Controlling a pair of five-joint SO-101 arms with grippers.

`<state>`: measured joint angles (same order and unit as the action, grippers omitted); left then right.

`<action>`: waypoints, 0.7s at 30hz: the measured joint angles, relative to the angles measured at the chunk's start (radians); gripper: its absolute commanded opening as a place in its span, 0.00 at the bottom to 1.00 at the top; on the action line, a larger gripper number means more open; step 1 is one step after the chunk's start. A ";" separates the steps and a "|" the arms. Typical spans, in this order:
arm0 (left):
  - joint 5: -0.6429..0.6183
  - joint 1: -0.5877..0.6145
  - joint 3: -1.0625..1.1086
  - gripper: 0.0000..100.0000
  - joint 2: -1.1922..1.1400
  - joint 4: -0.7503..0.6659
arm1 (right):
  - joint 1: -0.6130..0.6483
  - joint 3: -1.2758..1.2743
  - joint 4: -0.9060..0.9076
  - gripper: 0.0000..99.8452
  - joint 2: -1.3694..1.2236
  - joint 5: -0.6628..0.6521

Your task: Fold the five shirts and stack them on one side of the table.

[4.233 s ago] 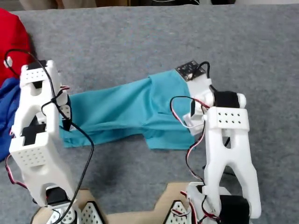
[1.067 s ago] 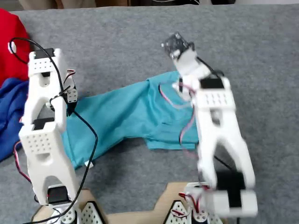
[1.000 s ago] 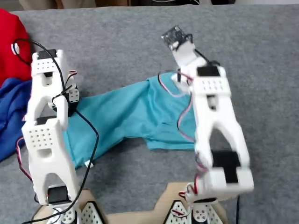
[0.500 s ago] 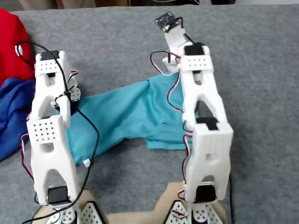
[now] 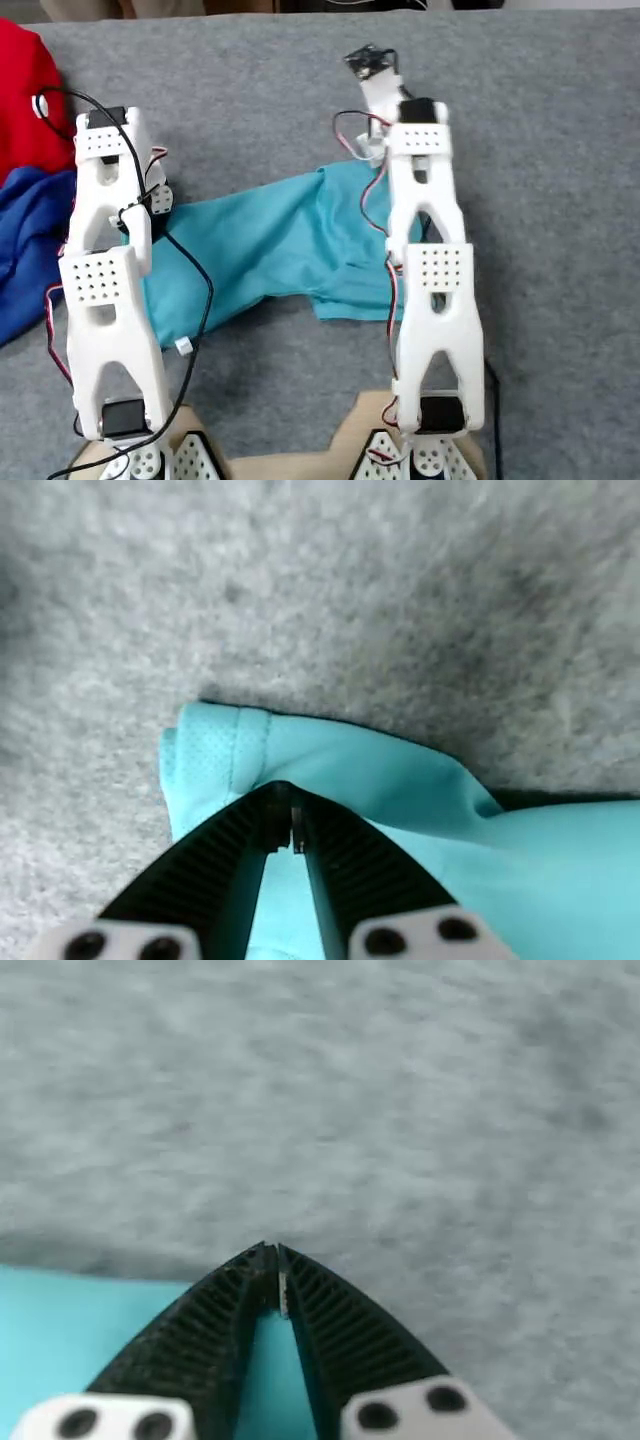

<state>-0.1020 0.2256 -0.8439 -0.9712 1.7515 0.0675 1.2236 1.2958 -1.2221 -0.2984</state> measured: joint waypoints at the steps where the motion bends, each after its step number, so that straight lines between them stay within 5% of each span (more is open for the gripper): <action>1: 0.000 0.000 -0.008 0.02 0.000 0.000 | -0.012 0.048 0.006 0.01 -0.028 -0.017; 21: 0.000 0.006 -0.192 0.02 -0.104 0.002 | -0.015 0.394 0.216 0.01 -0.124 -0.098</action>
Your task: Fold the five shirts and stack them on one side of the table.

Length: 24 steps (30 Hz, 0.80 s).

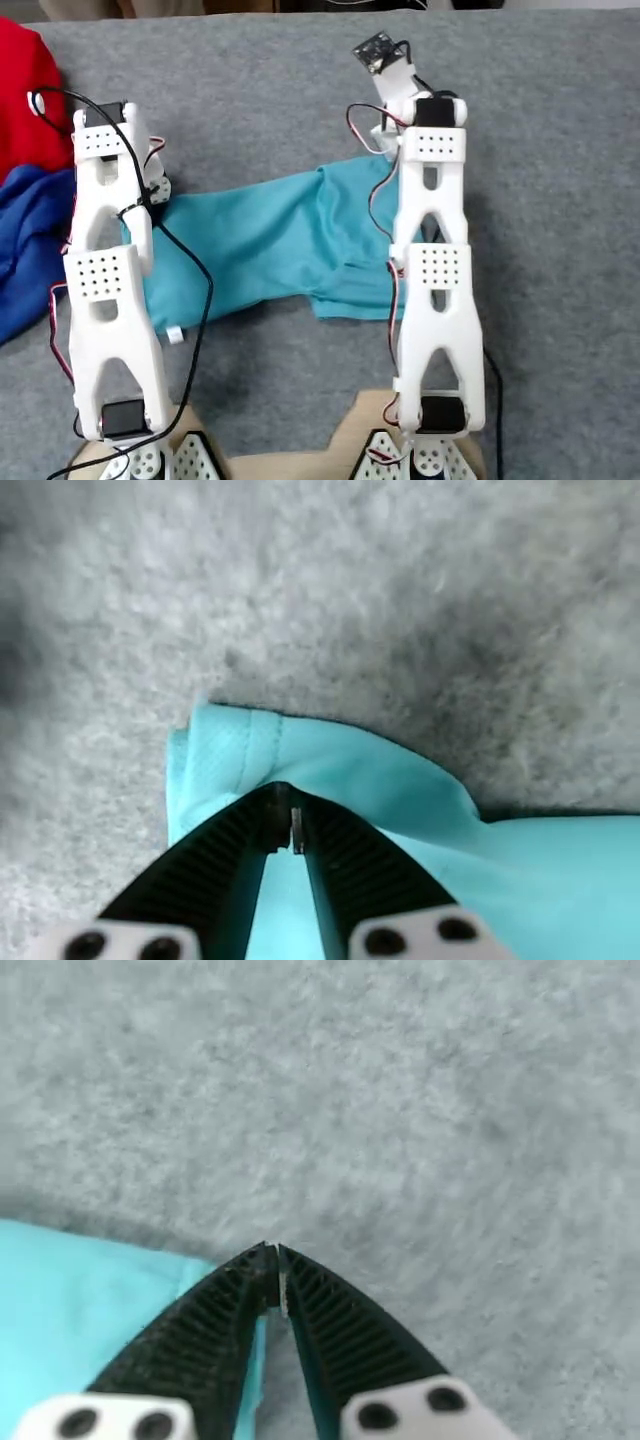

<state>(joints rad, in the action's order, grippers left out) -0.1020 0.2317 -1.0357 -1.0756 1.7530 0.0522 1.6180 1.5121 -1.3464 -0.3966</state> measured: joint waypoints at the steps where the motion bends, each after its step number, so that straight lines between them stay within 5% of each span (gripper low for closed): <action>1: 0.000 0.000 -0.009 0.02 -0.002 0.000 | 0.006 0.000 0.012 0.01 0.005 0.000; 12: 0.002 0.000 -0.132 0.02 -0.008 -0.005 | 0.115 0.002 0.063 0.01 0.015 0.000; 24: 0.005 0.037 -0.132 0.02 -0.008 -0.005 | 0.043 0.012 -0.029 0.01 -0.117 -0.043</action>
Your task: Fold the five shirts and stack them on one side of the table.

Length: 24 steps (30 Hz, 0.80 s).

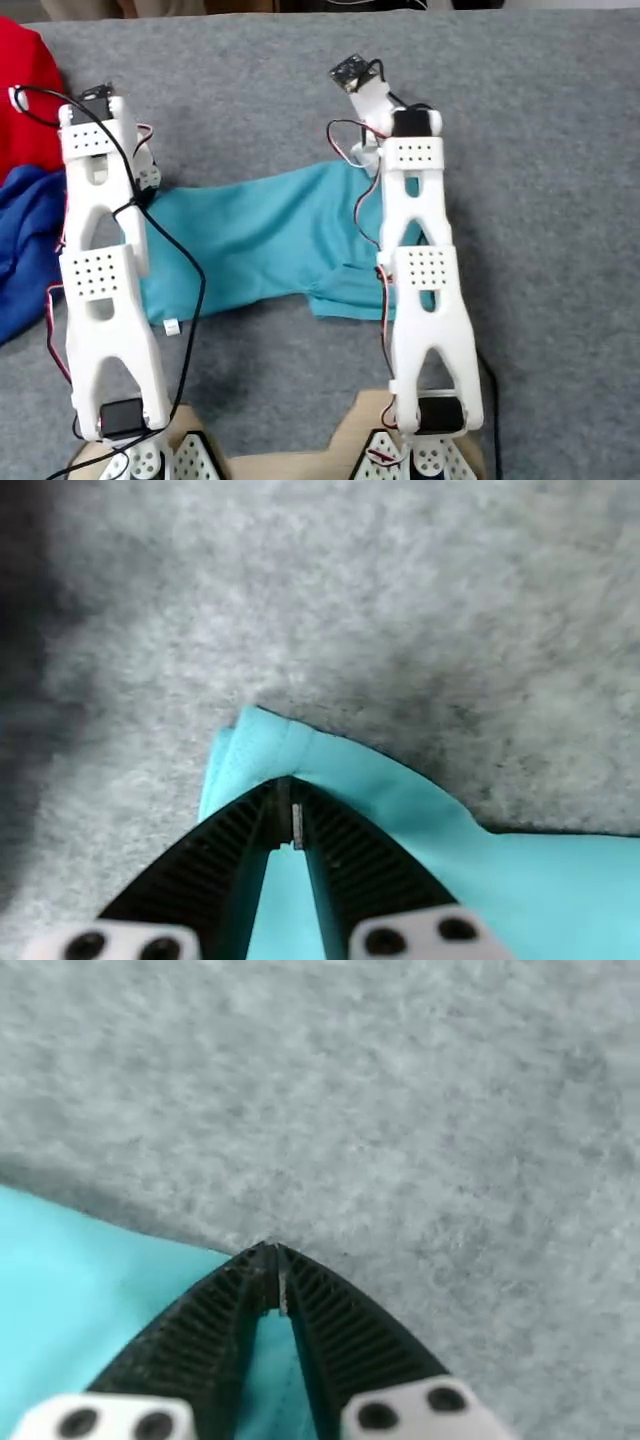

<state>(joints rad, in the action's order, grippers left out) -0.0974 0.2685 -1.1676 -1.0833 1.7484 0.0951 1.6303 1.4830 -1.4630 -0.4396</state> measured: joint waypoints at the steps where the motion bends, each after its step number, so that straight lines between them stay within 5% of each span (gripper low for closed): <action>1: 0.000 0.006 0.000 0.02 -0.002 0.000 | 0.000 0.000 0.000 0.01 0.000 -0.023; 16: 0.000 0.034 -0.028 0.02 -0.011 0.000 | -0.028 -0.002 0.000 0.01 0.020 -0.071; 24: -0.009 -0.008 -0.132 0.02 0.052 0.000 | 0.014 -0.002 0.095 0.09 0.262 -0.072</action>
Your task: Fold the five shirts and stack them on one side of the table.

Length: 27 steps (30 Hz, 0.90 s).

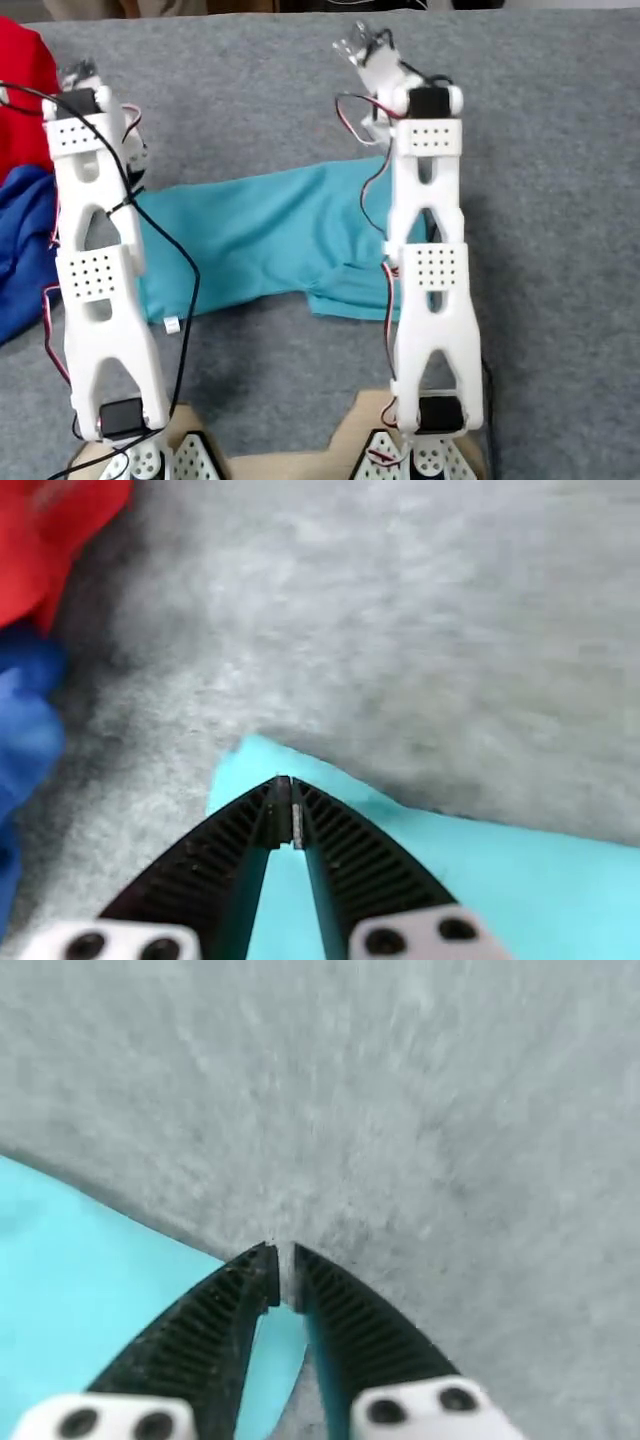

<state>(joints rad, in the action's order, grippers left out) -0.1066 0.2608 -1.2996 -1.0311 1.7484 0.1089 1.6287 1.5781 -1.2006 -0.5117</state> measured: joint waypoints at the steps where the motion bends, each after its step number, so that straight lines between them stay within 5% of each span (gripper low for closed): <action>1: 0.002 -0.011 0.006 0.02 0.029 0.000 | 0.009 0.000 0.020 0.09 0.029 0.000; 12: 0.023 -0.061 0.417 0.02 0.413 0.000 | 0.055 -0.092 0.193 0.09 0.308 -0.051; 27: 0.052 -0.110 0.968 0.02 0.885 0.000 | 0.203 -1.183 0.189 0.09 1.049 -0.081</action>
<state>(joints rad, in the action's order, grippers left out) -0.0545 0.1504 -0.3314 -0.1458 1.7484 0.3115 0.4457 1.7668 -0.1511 -0.5930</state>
